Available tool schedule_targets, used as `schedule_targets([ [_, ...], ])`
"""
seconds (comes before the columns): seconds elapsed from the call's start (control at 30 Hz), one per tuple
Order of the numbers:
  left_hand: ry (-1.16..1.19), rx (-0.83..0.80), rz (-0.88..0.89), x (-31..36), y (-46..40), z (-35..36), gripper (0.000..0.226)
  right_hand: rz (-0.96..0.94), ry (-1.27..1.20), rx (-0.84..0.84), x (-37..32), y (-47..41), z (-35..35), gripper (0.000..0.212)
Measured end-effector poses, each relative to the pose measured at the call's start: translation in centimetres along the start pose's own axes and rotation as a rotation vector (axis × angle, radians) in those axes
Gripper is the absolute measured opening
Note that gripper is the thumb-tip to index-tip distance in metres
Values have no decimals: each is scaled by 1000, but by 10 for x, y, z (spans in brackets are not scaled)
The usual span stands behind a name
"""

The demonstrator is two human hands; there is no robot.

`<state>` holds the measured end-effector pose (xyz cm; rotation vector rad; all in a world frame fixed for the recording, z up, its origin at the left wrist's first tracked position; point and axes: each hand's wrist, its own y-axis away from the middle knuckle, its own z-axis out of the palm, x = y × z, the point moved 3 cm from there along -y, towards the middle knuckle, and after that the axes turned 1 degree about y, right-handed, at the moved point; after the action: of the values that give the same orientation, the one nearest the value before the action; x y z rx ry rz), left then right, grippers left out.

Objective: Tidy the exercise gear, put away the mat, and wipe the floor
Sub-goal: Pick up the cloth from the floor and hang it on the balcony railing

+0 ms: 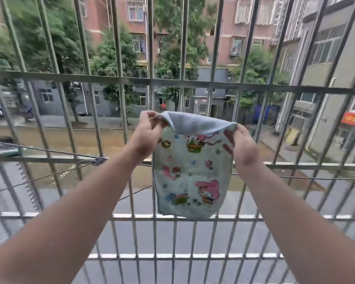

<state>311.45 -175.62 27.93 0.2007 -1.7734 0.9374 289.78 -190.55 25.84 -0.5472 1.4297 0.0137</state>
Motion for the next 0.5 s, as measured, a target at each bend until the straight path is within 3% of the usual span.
schedule_targets([
  [0.1,-258,-157,-88,-33,-1,10,46,-62,137,-178,23,1,16,26],
  [0.23,-559,-286,-218,-69,7,28,68,-49,464,-275,57,7,30,48],
  [0.33,-674,-324,-257,-89,9,33,76,21,696,-323,78,7,30,62],
  [0.5,-776,-501,-216,-106,19,33,112,-15,1055,-393,107,7,22,75],
])
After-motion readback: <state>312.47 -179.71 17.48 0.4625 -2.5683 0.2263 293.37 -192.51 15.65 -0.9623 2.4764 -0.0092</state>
